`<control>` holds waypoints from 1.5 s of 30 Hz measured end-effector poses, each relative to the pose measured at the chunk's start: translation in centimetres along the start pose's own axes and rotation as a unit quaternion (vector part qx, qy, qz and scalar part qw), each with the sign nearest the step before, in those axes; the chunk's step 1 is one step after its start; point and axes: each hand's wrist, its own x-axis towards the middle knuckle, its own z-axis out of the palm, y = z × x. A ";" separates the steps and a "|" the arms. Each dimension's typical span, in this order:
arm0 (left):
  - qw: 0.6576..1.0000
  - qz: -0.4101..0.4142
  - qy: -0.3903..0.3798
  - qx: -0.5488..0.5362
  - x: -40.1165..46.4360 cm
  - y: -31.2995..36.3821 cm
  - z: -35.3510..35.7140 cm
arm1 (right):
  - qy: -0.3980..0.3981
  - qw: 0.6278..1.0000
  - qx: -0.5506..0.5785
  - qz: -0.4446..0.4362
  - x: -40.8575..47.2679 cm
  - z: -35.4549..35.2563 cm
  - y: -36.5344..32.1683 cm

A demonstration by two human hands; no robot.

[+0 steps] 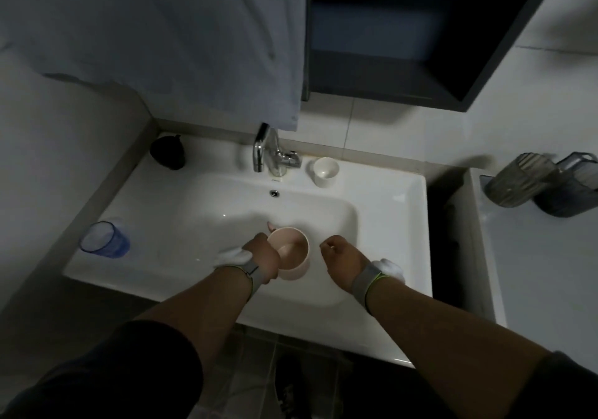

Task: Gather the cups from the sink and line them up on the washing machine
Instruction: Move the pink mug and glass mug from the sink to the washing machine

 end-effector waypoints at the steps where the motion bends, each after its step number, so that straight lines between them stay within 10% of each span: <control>1: 1.000 0.007 0.012 -0.006 0.3 -0.4 -0.5 | 0.001 1.000 -0.023 -0.002 0.3 0.4 0.1; 26: 0.988 -0.021 -0.025 0.151 9.9 -6.9 -2.4 | -0.194 0.897 -0.396 -0.042 13.6 6.8 1.9; 45: 0.995 0.010 0.007 0.097 6.3 -6.4 -3.5 | -0.085 0.943 -0.313 -0.073 11.1 6.3 1.2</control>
